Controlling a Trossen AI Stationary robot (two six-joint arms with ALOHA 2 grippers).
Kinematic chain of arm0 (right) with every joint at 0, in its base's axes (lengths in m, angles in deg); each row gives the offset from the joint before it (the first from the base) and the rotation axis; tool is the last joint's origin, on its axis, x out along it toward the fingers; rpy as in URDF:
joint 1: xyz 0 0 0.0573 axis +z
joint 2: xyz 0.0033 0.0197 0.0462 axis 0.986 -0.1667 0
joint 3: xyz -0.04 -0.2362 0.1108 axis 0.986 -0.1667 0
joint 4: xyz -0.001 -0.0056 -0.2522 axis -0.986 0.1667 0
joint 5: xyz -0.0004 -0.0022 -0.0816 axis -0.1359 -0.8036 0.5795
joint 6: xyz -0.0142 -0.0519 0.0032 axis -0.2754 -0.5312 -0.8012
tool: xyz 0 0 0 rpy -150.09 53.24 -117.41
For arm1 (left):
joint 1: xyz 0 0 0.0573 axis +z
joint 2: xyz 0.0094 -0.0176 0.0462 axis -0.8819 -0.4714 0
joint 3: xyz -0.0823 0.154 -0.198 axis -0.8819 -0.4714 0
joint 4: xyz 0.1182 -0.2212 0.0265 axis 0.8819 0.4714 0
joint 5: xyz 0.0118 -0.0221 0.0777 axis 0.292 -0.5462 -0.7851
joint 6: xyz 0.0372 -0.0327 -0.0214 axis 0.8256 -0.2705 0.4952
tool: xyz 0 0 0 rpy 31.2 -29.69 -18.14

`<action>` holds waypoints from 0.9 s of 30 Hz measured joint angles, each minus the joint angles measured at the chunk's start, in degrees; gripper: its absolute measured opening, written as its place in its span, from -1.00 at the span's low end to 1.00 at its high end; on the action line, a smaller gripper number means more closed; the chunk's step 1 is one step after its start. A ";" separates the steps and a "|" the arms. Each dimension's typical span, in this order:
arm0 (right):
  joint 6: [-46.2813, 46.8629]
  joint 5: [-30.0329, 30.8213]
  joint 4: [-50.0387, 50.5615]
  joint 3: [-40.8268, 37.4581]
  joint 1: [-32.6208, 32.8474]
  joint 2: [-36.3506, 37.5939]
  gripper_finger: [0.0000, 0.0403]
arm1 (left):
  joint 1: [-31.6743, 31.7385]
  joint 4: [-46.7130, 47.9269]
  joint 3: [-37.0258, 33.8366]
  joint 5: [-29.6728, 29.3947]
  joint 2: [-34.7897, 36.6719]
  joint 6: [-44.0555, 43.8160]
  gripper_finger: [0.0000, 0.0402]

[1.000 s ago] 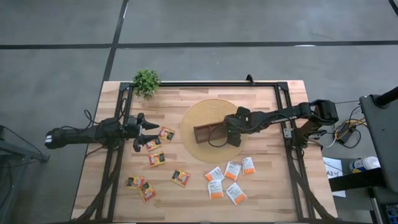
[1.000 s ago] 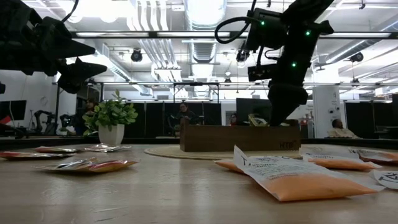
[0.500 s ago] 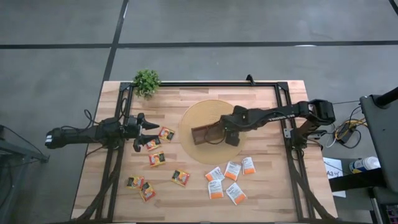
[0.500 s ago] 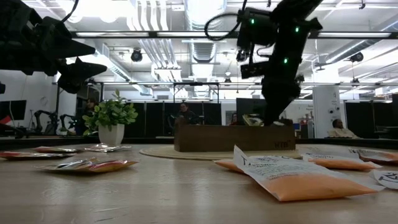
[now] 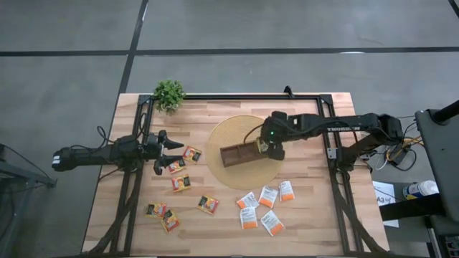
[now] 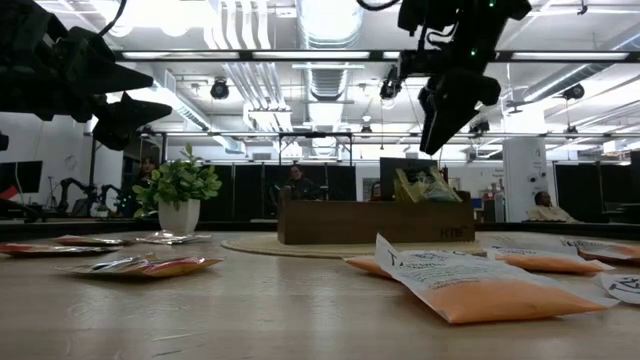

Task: Pick & Place Tea
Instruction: Adjust the yellow tea bags in the right section of the wooden organizer

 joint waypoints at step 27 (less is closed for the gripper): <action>-13.83 -28.31 -3.79 0.02 -15.87 -12.72 0.12 | -0.01 0.00 0.01 0.00 0.02 0.02 0.28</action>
